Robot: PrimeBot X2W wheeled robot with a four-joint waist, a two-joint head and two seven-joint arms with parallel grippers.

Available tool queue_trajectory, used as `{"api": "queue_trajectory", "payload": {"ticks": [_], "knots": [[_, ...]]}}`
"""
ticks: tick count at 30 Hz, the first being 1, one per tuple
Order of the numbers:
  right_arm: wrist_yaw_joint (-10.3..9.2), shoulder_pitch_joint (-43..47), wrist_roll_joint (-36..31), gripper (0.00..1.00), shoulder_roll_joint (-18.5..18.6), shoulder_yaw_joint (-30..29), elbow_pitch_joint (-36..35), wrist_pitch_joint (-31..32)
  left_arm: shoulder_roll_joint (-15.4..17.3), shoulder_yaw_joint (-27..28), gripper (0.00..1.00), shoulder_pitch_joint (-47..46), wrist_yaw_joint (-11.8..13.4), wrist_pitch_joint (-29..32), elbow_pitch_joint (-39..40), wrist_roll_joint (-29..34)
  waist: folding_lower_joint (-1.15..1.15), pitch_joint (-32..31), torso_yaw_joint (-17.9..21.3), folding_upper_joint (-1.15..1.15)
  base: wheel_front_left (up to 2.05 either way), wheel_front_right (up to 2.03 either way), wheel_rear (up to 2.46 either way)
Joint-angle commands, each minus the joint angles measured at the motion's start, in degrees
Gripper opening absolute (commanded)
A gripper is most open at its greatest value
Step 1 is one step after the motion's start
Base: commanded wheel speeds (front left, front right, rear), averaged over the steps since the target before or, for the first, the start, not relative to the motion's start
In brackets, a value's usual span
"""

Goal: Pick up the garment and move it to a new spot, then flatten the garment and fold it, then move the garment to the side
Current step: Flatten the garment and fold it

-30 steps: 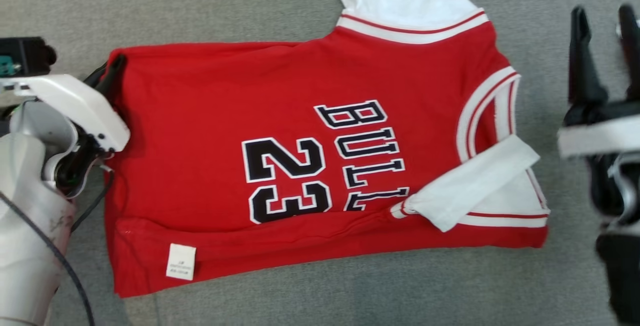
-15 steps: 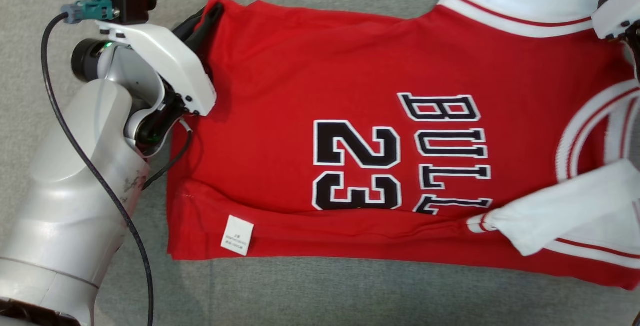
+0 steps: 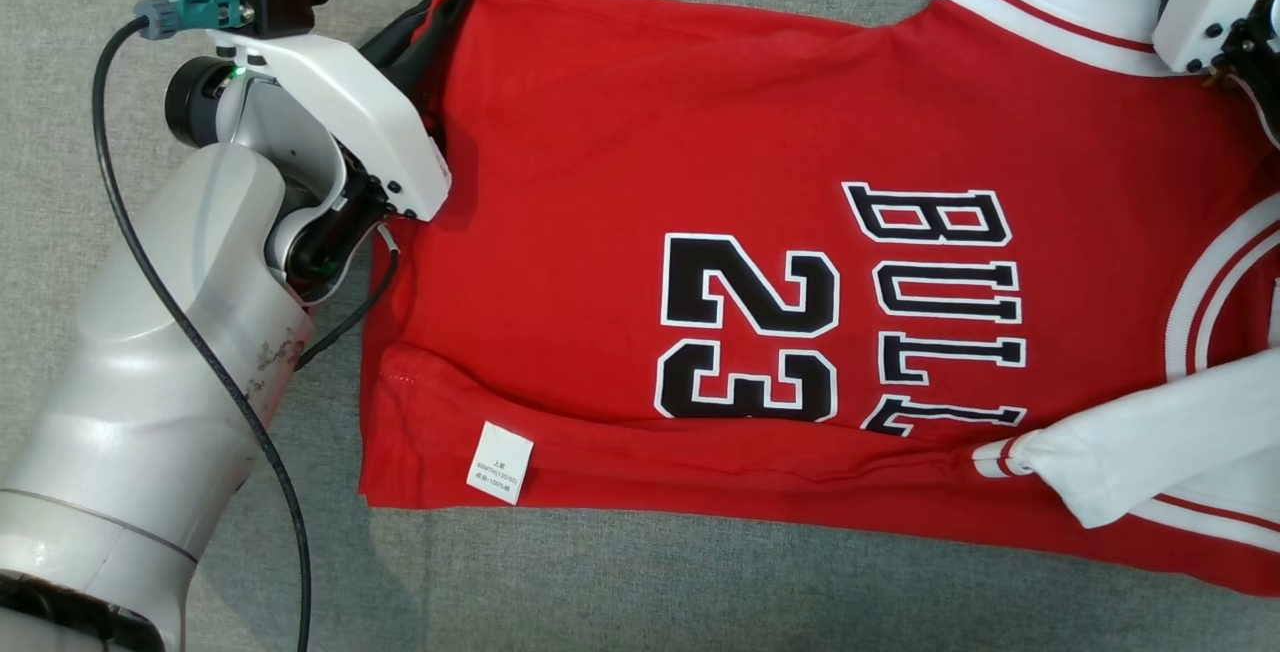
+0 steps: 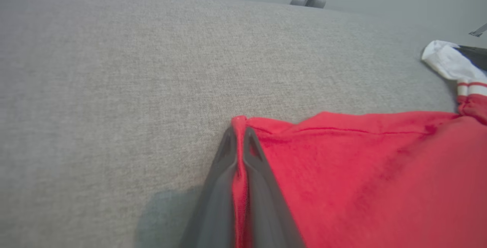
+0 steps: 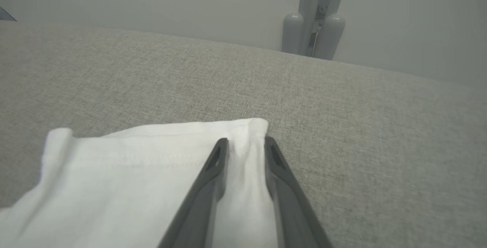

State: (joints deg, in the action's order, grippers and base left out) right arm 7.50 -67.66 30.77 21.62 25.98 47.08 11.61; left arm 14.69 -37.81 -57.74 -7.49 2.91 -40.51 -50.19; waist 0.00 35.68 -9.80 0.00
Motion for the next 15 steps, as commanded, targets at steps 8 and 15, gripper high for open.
{"api": "queue_trajectory", "payload": {"ticks": [8, 15], "knots": [[-0.02, -1.5, 4.9, 0.00, 3.5, 2.6, -2.1, -4.5, 1.9, -1.3, 0.00, -1.4, 0.1, -3.3, -0.3, -3.4, 0.00, -1.2, 0.6, 0.00, 0.00, 0.00, 0.00], [-0.02, -2.0, 7.7, 0.00, 5.5, 4.5, -4.5, -6.3, 3.9, -1.9, 0.00, -1.8, 0.1, -5.3, 0.8, -5.4, 0.00, -2.5, 1.4, 0.00, 0.00, 0.00, 0.00]]}}
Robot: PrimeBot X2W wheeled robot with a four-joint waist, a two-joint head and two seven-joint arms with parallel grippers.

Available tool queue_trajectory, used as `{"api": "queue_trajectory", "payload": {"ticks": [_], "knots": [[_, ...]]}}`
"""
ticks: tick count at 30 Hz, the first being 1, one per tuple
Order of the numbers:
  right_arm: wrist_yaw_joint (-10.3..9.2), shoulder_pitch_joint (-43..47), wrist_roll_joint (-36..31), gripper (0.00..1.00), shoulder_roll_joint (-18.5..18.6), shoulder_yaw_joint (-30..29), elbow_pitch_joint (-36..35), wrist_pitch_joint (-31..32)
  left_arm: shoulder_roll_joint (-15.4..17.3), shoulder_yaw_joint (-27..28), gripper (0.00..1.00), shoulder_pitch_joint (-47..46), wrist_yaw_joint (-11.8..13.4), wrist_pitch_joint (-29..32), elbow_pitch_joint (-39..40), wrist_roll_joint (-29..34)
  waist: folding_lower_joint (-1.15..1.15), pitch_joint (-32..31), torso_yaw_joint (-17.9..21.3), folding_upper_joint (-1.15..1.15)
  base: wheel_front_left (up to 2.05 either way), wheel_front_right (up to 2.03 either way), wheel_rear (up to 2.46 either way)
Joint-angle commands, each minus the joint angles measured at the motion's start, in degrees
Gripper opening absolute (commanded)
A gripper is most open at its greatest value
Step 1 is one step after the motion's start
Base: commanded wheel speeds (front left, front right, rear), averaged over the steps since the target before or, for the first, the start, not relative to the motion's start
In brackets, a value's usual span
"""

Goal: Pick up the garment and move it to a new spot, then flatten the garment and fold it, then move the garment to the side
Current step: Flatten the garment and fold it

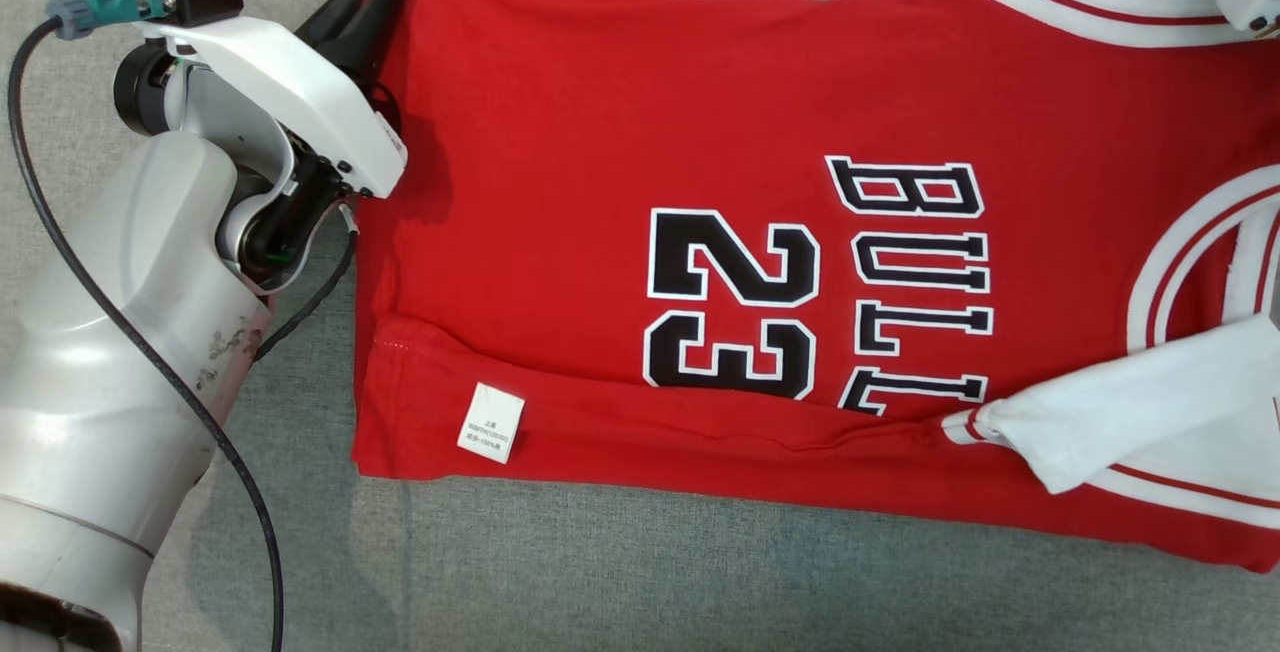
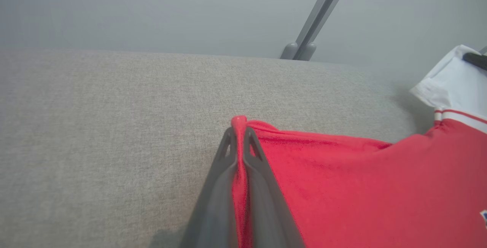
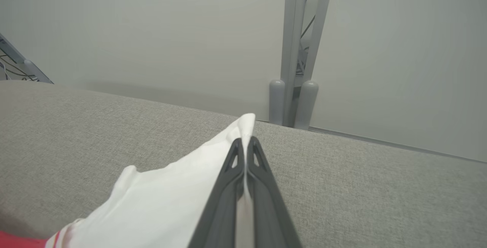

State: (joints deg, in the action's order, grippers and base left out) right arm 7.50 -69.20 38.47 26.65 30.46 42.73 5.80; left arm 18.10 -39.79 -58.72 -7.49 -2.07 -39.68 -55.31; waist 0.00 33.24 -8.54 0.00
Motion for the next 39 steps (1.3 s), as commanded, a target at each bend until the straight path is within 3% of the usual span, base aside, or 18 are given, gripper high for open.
{"api": "queue_trajectory", "payload": {"ticks": [1, 7, 13, 19, 25, 27, 35, 36, 37, 38, 39], "knots": [[-0.02, -0.3, 0.7, 0.00, 0.6, 0.1, -0.3, -0.5, 0.7, 0.1, 0.00, -0.8, 0.1, -0.4, 0.1, -0.4, 0.00, -0.2, 0.2, 0.00, 0.00, 0.00, 0.00], [-0.02, 3.8, 6.1, 0.00, 1.8, 0.3, -6.3, -1.9, 2.1, 0.2, 0.00, 2.8, 0.0, -1.0, 3.9, -4.1, 0.00, -1.3, 1.0, 0.00, 0.00, 0.00, 0.00], [-0.01, 14.3, 12.8, 0.00, 6.2, -1.8, -20.0, 0.4, 7.1, 1.4, 0.00, 10.6, 0.1, -1.5, 11.9, -7.5, 0.00, -3.6, 2.6, 0.00, 0.00, 0.00, 0.00], [-0.01, 29.0, 16.5, 0.00, 9.3, -9.3, -35.1, 3.8, 13.0, 4.3, 0.00, 19.9, 2.3, -1.7, 24.1, -11.5, 0.00, -4.9, 4.3, 0.00, 0.00, 0.00, 0.00], [-0.01, 42.6, 16.7, 0.00, 6.5, -16.8, -44.1, 6.8, 17.1, 6.4, 0.00, 29.1, 6.3, -1.2, 33.4, -15.6, 0.00, -5.3, 5.7, 0.00, 0.00, 0.00, 0.00], [-0.01, 49.6, 15.3, 0.00, 3.0, -20.7, -47.3, 8.0, 18.2, 7.3, 0.00, 33.4, 7.8, -1.3, 35.9, -18.1, 0.00, -5.2, 6.1, 0.00, 0.00, 0.00, 0.00], [-0.01, 59.6, 10.6, 0.00, -6.0, -25.6, -50.9, 11.0, 17.7, 6.9, 0.00, 38.1, 9.4, -1.1, 35.5, -20.5, 0.00, -5.3, 6.7, 0.00, 0.00, 0.00, 0.00], [-0.01, 60.2, 10.1, 0.00, -6.8, -25.7, -51.1, 11.4, 17.5, 6.8, 0.07, 38.4, 9.3, -0.9, 35.2, -20.8, 0.00, -5.4, 6.7, 0.00, 0.00, 0.00, 0.00], [-0.01, 60.8, 9.6, 0.00, -7.6, -26.0, -51.2, 11.5, 17.4, 6.6, 0.35, 38.6, 9.3, -0.8, 34.9, -20.8, 0.00, -5.5, 6.8, 0.00, 0.00, 0.00, 0.00], [-0.01, 61.4, 8.9, 0.00, -8.0, -26.2, -51.2, 11.6, 17.2, 6.7, 0.80, 38.6, 9.5, -1.3, 34.6, -20.7, 0.00, -5.6, 6.9, 0.00, 0.00, 0.00, 0.00], [-0.01, 61.9, 8.3, 0.06, -8.6, -26.7, -51.2, 11.4, 17.1, 6.9, 1.00, 38.7, 9.7, -2.0, 34.3, -20.2, 0.00, -5.8, 6.9, 0.00, 0.00, 0.00, 0.00]]}}
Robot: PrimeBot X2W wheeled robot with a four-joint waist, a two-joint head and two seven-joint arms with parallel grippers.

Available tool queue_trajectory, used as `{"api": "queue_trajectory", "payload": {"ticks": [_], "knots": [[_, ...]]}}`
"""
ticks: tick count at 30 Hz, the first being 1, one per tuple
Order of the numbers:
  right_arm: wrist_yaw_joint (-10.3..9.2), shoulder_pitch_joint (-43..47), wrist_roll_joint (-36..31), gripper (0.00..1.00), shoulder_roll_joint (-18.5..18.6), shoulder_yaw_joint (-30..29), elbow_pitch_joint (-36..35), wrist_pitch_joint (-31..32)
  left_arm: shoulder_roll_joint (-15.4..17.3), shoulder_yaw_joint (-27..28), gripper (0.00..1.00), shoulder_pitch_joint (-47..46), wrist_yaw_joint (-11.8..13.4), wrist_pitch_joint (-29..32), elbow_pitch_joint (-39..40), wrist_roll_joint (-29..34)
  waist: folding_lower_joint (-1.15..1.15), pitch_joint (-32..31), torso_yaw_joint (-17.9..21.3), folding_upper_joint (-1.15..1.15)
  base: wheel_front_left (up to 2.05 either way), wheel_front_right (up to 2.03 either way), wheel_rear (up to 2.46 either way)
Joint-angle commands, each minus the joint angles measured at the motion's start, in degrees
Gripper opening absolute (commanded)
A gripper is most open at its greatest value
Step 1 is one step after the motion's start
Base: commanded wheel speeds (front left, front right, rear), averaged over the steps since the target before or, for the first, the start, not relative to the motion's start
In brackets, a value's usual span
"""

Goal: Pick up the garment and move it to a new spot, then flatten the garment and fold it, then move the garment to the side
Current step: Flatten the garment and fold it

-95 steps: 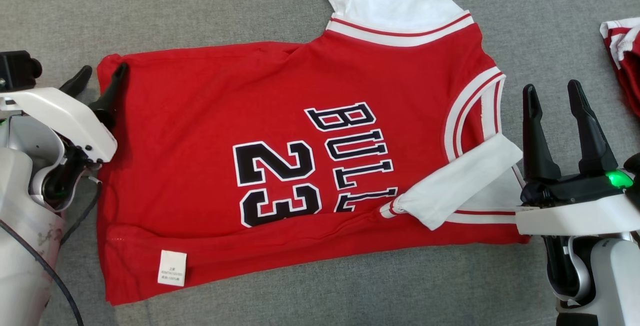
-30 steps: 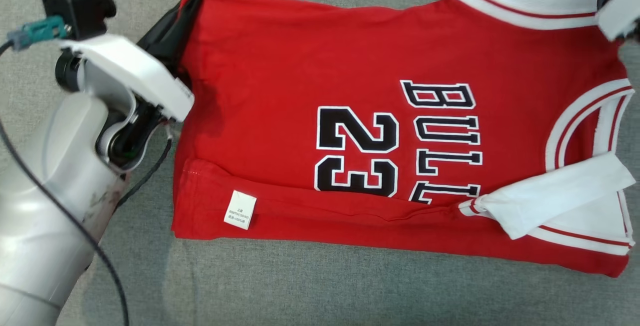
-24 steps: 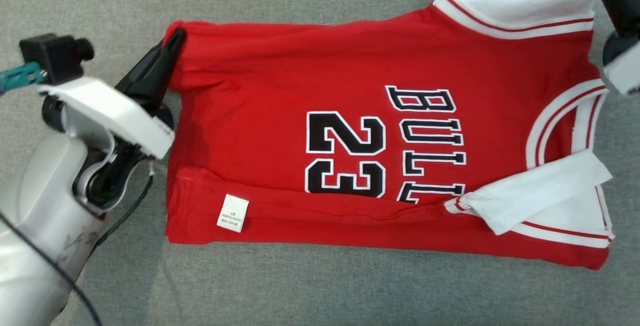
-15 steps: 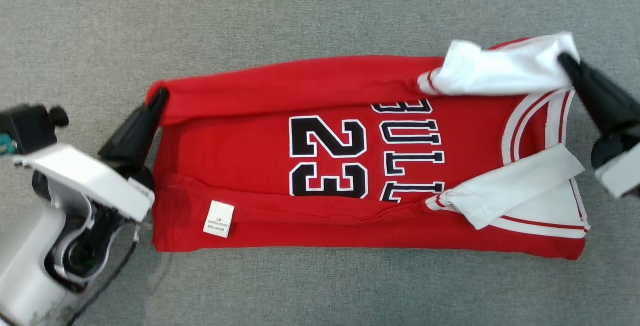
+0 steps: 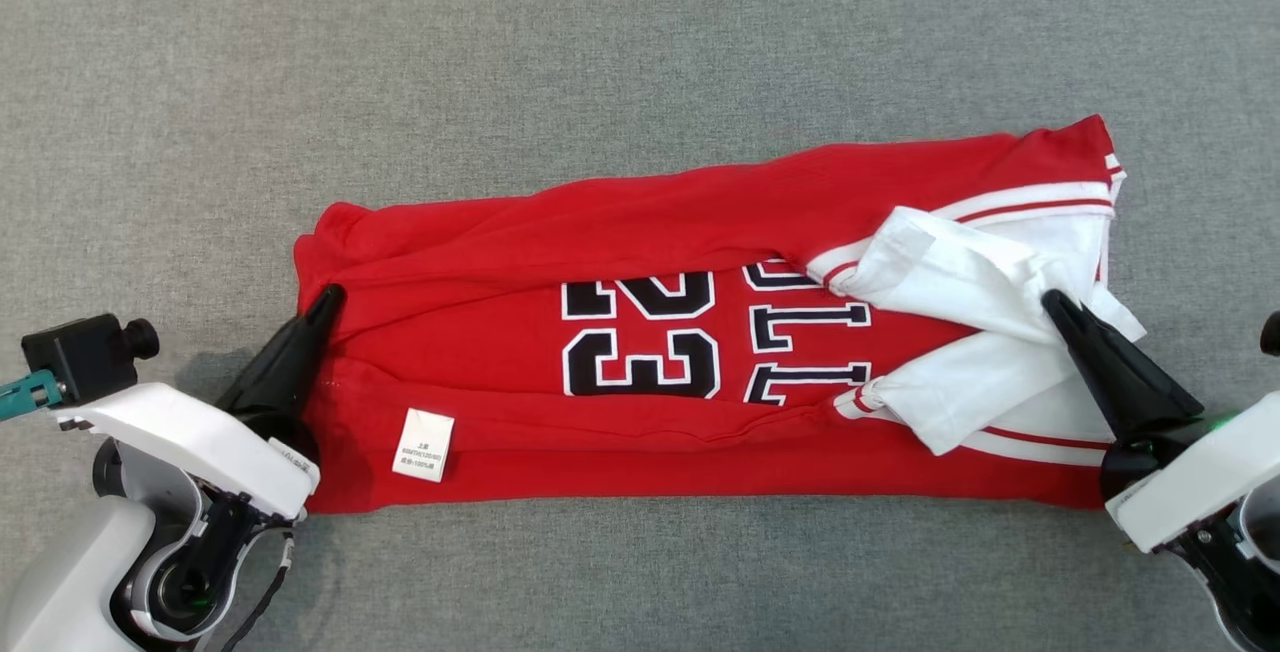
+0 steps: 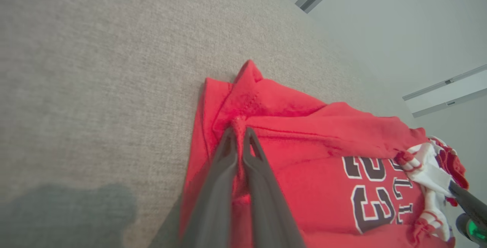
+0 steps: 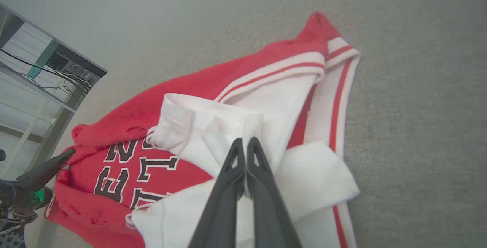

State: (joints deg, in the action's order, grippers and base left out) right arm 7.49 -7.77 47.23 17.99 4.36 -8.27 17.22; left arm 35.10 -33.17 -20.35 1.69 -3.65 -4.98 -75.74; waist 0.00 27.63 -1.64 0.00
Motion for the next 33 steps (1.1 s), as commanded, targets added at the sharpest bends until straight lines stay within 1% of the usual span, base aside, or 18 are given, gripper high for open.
{"api": "queue_trajectory", "payload": {"ticks": [1, 2, 4, 6, 7, 10, 11, 13, 16, 19, 21, 25, 26, 28, 29, 33], "knots": [[0.00, 1.0, -0.7, 0.42, -0.8, -0.8, -0.3, -0.4, 0.0, 0.4, 1.00, 0.4, 0.6, -1.2, -0.8, 0.7, 0.00, -0.4, 0.1, 0.00, 0.00, 0.00, 0.00], [0.00, 1.5, -1.0, 1.00, -1.6, -0.9, -0.4, -0.7, -0.2, 0.5, 1.00, 0.6, 0.8, -2.1, -1.1, 1.3, 0.00, -0.7, 0.2, 0.00, 0.00, 0.00, 0.00], [0.00, 2.6, -1.6, 1.00, -2.5, -1.3, -0.7, -1.6, -0.8, 1.4, 1.00, 0.9, 1.2, -5.3, -1.4, 2.5, 0.00, -1.3, 0.4, 0.00, 0.00, 0.00, 0.00], [0.00, 3.5, -2.3, 1.00, -3.3, -1.6, -1.4, -3.2, -1.1, 2.3, 1.00, 1.2, 2.3, -8.3, -1.6, 4.6, 0.00, -2.1, 0.5, 0.00, 0.00, 0.00, 0.00], [0.00, 3.9, -2.8, 1.00, -3.6, -1.9, -1.9, -4.3, -1.5, 3.2, 1.00, 1.3, 3.1, -9.5, -1.4, 5.5, 0.00, -2.6, 0.6, 0.00, 0.00, 0.00, 0.00], [0.00, 5.1, -4.8, 1.00, -4.5, -3.3, -3.6, -9.3, -2.6, 6.5, 1.00, 2.4, 6.2, -11.2, 0.3, 11.1, 0.00, -4.0, 0.8, 0.00, 0.00, 0.00, 0.00], [0.00, 5.3, -5.7, 1.00, -4.8, -3.9, -4.1, -11.1, -3.6, 8.4, 1.00, 2.6, 7.3, -11.4, 1.5, 13.2, 0.00, -4.4, 0.9, 0.00, 0.00, 0.00, 0.00], [0.00, 5.3, -8.2, 1.00, -5.6, -5.1, -4.8, -14.5, -5.8, 13.1, 1.00, 3.2, 9.2, -11.5, 4.4, 19.3, 0.00, -5.1, 1.0, 0.00, 0.00, 0.00, 0.00], [0.00, 4.3, -12.5, 1.00, -6.7, -6.1, -5.0, -18.2, -10.0, 18.9, 1.00, 5.2, 10.6, -11.5, 8.3, 28.3, 0.00, -6.0, 1.3, 0.00, 0.00, 0.00, 0.00], [0.00, 2.8, -18.0, 1.00, -7.8, -7.7, -4.3, -21.8, -13.4, 23.1, 1.00, 6.3, 10.2, -11.5, 11.6, 36.4, 0.00, -6.9, 1.5, 0.00, 0.00, 0.00, 0.00], [0.00, 2.1, -21.3, 1.00, -8.8, -8.4, -3.4, -23.4, -15.1, 24.8, 1.00, 7.6, 9.6, -11.5, 12.4, 40.4, 0.00, -7.6, 1.6, 0.00, 0.00, 0.00, 0.00], [0.00, 1.0, -27.9, 1.00, -9.7, -8.3, -1.5, -25.8, -16.6, 27.1, 1.00, 9.4, 7.7, -11.5, 11.3, 46.6, 0.00, -8.7, 1.5, 0.00, 0.00, 0.00, 0.00], [0.00, 1.1, -29.4, 1.00, -9.7, -8.2, -0.8, -25.9, -16.8, 27.3, 1.00, 9.9, 7.3, -11.5, 10.7, 47.5, 0.00, -8.9, 1.5, 0.00, 0.00, 0.00, 0.00], [0.00, 1.2, -30.0, 1.00, -10.0, -8.0, 0.0, -25.8, -16.9, 27.4, 1.00, 10.5, 6.9, -11.5, 10.0, 48.6, 0.00, -9.2, 1.4, 0.00, 0.00, 0.00, 0.00], [0.00, 1.6, -31.8, 1.00, -9.9, -7.7, 1.4, -25.9, -17.1, 27.4, 1.00, 11.4, 6.4, -11.5, 9.1, 50.3, 0.00, -9.6, 1.2, 0.00, 0.00, 0.00, 0.00], [0.00, 2.0, -32.5, 1.00, -10.5, -7.7, 3.0, -26.0, -17.6, 27.1, 1.00, 12.0, 5.4, -11.5, 8.0, 51.4, 0.00, -10.0, 0.7, 0.00, 0.00, 0.00, 0.00]]}}
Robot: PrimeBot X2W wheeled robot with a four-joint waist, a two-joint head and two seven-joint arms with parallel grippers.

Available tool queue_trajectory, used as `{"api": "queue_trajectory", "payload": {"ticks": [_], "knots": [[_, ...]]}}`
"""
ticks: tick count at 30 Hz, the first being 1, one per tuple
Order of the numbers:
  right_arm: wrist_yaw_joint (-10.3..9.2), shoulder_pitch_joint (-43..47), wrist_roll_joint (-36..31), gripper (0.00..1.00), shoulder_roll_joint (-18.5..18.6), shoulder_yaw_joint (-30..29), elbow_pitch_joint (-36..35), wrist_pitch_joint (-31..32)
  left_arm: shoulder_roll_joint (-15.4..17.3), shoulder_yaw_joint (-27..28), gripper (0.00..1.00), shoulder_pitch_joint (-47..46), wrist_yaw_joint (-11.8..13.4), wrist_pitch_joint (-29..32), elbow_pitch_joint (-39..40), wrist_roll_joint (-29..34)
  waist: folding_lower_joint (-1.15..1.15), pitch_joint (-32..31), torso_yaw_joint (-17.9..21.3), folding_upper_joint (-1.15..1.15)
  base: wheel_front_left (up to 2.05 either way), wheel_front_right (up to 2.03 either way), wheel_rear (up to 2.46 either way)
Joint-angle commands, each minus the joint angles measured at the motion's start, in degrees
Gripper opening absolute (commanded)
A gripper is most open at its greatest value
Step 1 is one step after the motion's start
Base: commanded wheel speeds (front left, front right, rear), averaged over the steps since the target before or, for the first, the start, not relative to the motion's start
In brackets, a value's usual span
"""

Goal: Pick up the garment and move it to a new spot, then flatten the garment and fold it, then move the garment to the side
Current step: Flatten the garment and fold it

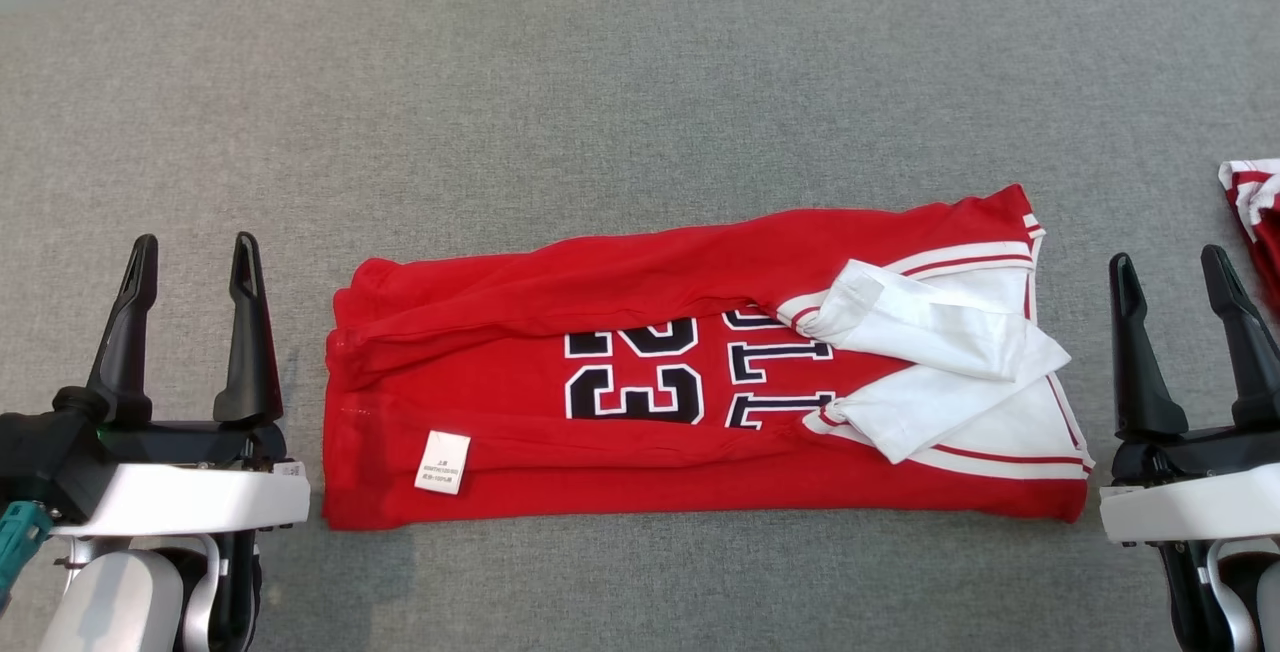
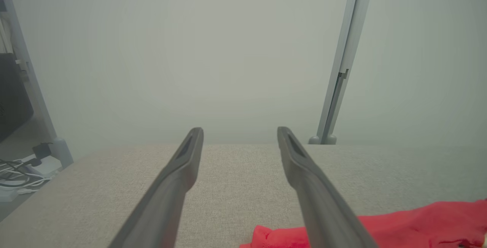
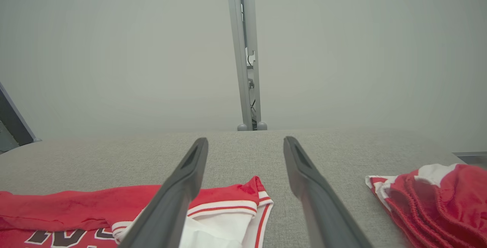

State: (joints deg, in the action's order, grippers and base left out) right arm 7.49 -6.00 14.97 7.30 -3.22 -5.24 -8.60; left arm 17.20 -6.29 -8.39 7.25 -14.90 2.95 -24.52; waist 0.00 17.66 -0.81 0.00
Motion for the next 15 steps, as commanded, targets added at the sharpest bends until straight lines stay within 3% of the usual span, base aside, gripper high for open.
{"api": "queue_trajectory", "payload": {"ticks": [1, 15], "knots": [[0.00, 0.2, -0.1, 1.00, 0.0, -0.2, 0.3, -0.3, 0.1, 0.2, 1.00, 0.2, -0.2, -0.3, -0.1, 0.6, 0.00, -0.1, -0.2, 0.00, 0.00, 0.00, 0.00], [0.00, -2.3, 2.3, 1.00, 1.2, 1.2, 10.4, 0.1, -1.4, -0.9, 1.00, -1.3, -2.2, -0.3, -2.1, 1.7, 0.00, 1.1, -1.6, 0.00, 0.00, 0.00, 0.00]]}}
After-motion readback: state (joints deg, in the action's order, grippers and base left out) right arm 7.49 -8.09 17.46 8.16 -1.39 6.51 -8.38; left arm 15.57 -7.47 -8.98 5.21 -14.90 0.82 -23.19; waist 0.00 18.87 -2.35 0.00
